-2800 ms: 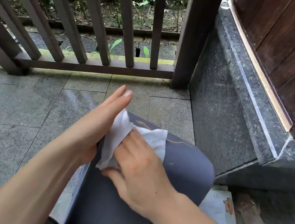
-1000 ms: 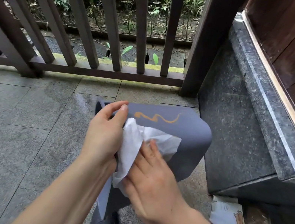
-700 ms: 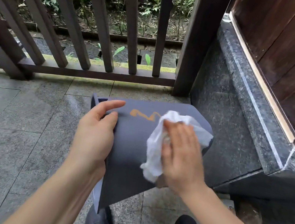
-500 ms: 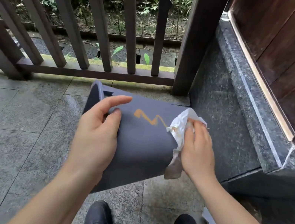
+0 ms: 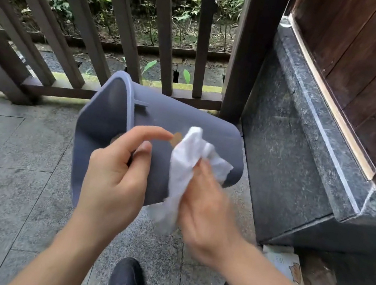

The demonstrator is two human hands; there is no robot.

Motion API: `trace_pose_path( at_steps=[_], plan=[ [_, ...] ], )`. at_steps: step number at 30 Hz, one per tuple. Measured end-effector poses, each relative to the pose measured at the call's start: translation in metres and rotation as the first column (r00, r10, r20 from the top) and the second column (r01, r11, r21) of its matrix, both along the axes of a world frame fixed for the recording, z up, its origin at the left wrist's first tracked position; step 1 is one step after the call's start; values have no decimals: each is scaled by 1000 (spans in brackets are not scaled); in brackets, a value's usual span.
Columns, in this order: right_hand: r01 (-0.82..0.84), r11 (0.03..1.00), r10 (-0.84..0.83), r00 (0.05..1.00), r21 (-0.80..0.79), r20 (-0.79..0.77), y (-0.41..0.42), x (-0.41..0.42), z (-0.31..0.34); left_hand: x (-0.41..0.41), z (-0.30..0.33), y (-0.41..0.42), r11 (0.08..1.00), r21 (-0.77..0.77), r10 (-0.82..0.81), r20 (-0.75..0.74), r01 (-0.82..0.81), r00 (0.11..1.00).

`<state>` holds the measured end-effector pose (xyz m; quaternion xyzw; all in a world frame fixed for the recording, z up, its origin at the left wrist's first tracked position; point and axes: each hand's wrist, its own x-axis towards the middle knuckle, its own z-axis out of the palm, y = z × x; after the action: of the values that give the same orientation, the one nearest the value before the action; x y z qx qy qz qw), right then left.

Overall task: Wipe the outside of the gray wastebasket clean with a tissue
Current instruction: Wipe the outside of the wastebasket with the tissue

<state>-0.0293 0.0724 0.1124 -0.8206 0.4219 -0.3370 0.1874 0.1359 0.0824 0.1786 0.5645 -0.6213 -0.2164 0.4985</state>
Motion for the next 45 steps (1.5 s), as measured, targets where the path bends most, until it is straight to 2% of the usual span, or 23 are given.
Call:
trace_pose_path(
  at_steps=[2,4,6,8,10,12,13,15,17,19,20,22,24,27,30,33,36,37,39,41,43,45],
  plan=[
    [-46,988,33,995,-147,-94,10,9,-7,1,-2,0,1000,16,18,-22,-18,1000],
    [-86,977,58,988,-197,-144,9,9,-11,3,-3,-1,999,32,38,-48,-37,998],
    [-45,982,16,988,-186,-156,-7,-1,-14,5,-4,-3,998,49,44,-62,-41,997],
    [144,989,-142,987,23,-68,-31,-23,-19,4,-5,-3,998,66,29,-44,-26,999],
    [338,899,-336,940,277,-57,-52,-50,-23,-2,-5,1,998,65,-22,-32,24,999],
    [403,795,-442,897,455,-22,-61,-66,-30,-7,-5,4,995,56,-80,-12,81,997],
    [407,772,-467,884,488,0,-59,-65,-29,-8,-5,4,994,52,-96,7,95,995],
    [380,804,-446,894,457,41,-49,-47,-21,-8,-7,2,993,53,-104,16,103,994],
    [236,892,-312,939,386,147,-35,-20,-10,-8,-8,-2,992,53,-111,-9,111,994],
    [72,938,-148,968,340,202,-19,5,7,-9,-10,-4,991,63,-112,-41,114,993],
    [6,957,-64,979,289,193,-12,13,12,-8,-11,-4,991,70,-107,-60,111,993],
    [-80,996,79,996,37,44,2,21,8,-7,-11,-2,993,80,-85,-71,91,994],
    [-87,989,83,996,-116,-42,7,17,5,-7,-10,1,992,82,-83,-107,93,991],
    [-54,979,43,997,-198,-56,4,10,2,-11,-8,0,989,74,-116,-179,130,977],
    [-54,991,56,998,-126,9,-6,4,5,-13,-5,-3,979,68,-177,-187,193,966],
    [117,991,-121,990,63,66,-35,-21,3,-15,-6,0,978,49,-198,-94,203,976],
    [359,865,-374,927,349,-28,-63,-53,-9,-18,-7,5,980,65,-187,-44,190,981],
    [416,823,-427,902,388,-63,-65,-57,-15,-19,-7,6,977,76,-195,-38,197,980],
    [469,800,-475,876,375,-85,-58,-52,-18,-22,-8,7,971,89,-222,-2,221,975],
    [419,855,-439,899,307,-5,-45,-33,-9,-26,-9,7,967,82,-247,52,242,968],
    [298,929,-339,923,220,184,-29,-11,7,-29,-12,5,967,73,-249,74,244,966],
    [173,971,-221,914,167,339,-12,9,21,-30,-15,3,971,91,-224,23,221,974]
  ],
)
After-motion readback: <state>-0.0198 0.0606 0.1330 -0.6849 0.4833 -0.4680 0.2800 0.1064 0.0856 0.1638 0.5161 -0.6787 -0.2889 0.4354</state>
